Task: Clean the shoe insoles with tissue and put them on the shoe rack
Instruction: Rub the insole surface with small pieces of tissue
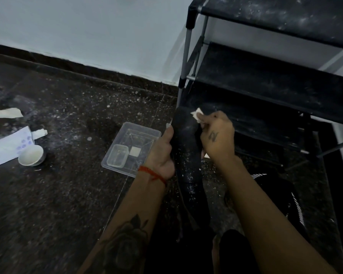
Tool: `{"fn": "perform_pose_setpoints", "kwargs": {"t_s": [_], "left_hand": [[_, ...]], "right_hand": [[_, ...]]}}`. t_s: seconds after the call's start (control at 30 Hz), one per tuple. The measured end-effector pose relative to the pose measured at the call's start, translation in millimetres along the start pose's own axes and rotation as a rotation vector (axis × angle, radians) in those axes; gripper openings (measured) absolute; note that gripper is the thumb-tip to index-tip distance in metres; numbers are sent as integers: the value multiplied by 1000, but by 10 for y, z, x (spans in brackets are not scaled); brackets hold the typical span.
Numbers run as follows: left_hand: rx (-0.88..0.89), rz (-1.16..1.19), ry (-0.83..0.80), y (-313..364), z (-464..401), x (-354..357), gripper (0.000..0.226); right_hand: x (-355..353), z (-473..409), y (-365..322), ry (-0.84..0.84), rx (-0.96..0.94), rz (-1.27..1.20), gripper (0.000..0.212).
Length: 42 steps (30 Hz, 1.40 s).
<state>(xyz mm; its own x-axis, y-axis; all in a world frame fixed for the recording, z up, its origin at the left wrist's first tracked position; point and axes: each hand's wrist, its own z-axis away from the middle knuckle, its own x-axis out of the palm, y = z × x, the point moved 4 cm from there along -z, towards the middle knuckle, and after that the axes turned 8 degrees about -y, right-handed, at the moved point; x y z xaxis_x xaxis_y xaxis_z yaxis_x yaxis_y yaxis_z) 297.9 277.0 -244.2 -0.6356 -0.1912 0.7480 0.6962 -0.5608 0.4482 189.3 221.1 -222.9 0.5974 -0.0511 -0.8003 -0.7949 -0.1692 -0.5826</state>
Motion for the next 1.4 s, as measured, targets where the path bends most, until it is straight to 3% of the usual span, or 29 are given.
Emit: {"fn": "perform_pose_setpoints", "kwargs": {"t_s": [0.13, 0.27, 0.4, 0.5, 0.6, 0.77, 0.87, 1.0, 1.07, 1.17, 1.27, 1.4], "left_hand": [[2, 2, -30, 8, 0, 3, 51], [12, 58, -60, 15, 10, -1, 45], [5, 17, -24, 16, -3, -30, 54], [-29, 75, -36, 35, 2, -22, 54], [-40, 58, -55, 45, 16, -8, 55], [11, 15, -53, 35, 14, 6, 49], [9, -22, -41, 39, -2, -16, 54], [-22, 45, -71, 50, -11, -32, 57], [-25, 54, -67, 49, -19, -31, 58], [7, 32, -46, 41, -28, -15, 56], [40, 62, -20, 61, -16, -16, 50], [44, 34, -14, 67, -9, 3, 50]], "right_hand": [[-60, -10, -220, 149, -113, -62, 23], [157, 40, -368, 29, -249, -62, 22], [137, -14, -151, 3, -122, -31, 30], [9, -52, 16, 80, 42, -2, 36], [-64, -48, -93, 179, -11, 3, 32], [121, 38, -412, 10, -256, -149, 20], [96, -4, -233, -18, -132, -42, 26], [-134, -61, 27, 75, 95, 110, 29], [-192, -64, -64, 104, 37, -24, 24], [-89, 0, -338, 15, -122, -222, 19], [81, 108, -470, -103, -207, -226, 15], [35, 116, -339, -126, -227, -58, 20]]}}
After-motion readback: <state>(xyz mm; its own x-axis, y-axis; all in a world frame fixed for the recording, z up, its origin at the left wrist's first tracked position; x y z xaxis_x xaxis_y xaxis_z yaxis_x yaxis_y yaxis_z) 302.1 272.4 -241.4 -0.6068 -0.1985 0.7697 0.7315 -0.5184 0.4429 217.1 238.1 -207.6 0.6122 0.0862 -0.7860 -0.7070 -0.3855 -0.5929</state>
